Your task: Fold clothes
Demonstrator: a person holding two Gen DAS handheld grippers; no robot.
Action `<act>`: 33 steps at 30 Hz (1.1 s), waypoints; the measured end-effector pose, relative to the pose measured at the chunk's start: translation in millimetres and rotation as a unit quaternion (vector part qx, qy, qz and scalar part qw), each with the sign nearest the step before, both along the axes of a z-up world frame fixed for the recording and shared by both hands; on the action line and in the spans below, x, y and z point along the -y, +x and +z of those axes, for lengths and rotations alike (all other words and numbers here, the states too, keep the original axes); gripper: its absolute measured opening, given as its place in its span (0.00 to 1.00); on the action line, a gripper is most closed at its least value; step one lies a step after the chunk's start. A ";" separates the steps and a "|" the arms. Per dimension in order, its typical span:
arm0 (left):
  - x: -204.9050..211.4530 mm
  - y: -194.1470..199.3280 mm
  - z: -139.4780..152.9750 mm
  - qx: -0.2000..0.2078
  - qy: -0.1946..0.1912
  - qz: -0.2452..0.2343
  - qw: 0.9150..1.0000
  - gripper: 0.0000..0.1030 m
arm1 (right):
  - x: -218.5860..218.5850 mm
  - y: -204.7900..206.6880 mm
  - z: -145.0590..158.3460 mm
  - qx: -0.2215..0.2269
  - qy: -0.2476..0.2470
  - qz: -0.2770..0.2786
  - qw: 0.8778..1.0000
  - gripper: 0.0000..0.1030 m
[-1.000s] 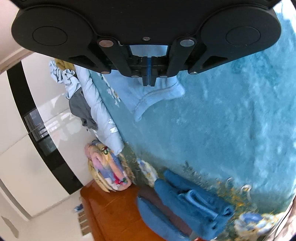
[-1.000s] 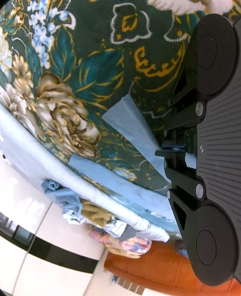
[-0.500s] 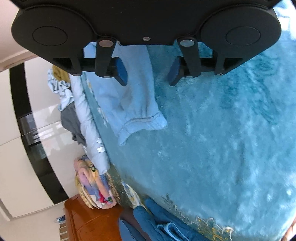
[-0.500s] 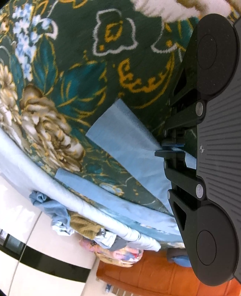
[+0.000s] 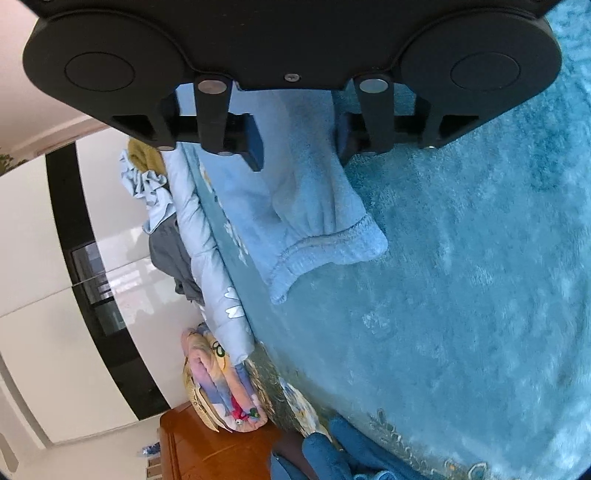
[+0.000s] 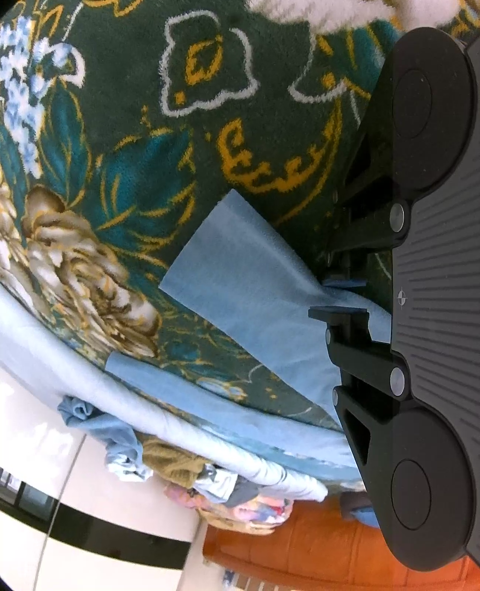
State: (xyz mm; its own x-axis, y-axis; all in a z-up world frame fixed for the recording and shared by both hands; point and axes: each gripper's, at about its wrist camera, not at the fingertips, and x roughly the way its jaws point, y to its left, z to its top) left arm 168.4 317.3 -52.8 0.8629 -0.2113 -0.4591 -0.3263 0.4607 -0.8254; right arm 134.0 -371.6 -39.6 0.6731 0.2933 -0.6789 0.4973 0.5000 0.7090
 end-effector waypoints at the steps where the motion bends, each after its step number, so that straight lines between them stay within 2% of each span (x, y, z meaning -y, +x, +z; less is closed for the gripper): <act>1: -0.2 0.5 -0.5 -0.002 0.001 0.001 1.000 0.19 | -0.4 1.0 -0.2 0.000 -0.001 -0.001 1.000 0.09; 2: -0.1 1.7 -1.2 -0.009 0.004 -0.001 1.000 0.08 | -1.2 2.4 -0.1 0.000 -0.002 -0.002 1.000 0.09; 3: -0.1 3.2 -1.0 -0.018 0.012 -0.005 1.000 0.04 | -1.7 4.2 0.0 -0.002 -0.003 -0.003 1.000 0.09; 7: 5.2 11.0 10.8 -0.048 0.068 -0.032 0.996 0.01 | -1.3 13.9 4.4 -0.011 0.000 -0.014 1.000 0.05; 9: 6.0 14.6 18.0 -0.053 0.070 -0.034 0.996 0.01 | -0.2 20.3 10.8 -0.001 0.000 -0.017 1.000 0.02; 14: 9.0 25.9 41.3 -0.063 0.081 -0.041 0.994 0.01 | 2.4 42.0 36.4 0.039 -0.007 -0.005 0.999 0.02; 17: 11.1 33.9 55.3 -0.065 0.083 -0.043 0.993 0.01 | 5.0 57.5 49.8 0.062 -0.010 0.000 0.998 0.02; 23: 9.2 58.8 80.1 -0.055 0.057 -0.050 0.996 0.01 | 5.9 102.7 73.3 0.095 -0.026 0.007 0.995 0.02; 26: 10.1 75.8 92.9 -0.051 0.059 -0.055 0.995 0.01 | 5.9 125.9 84.3 0.111 -0.037 0.009 0.993 0.02; 33: 7.0 126.5 101.2 -0.050 0.038 -0.059 0.996 0.01 | 5.2 185.6 99.2 0.129 -0.054 0.005 0.990 0.02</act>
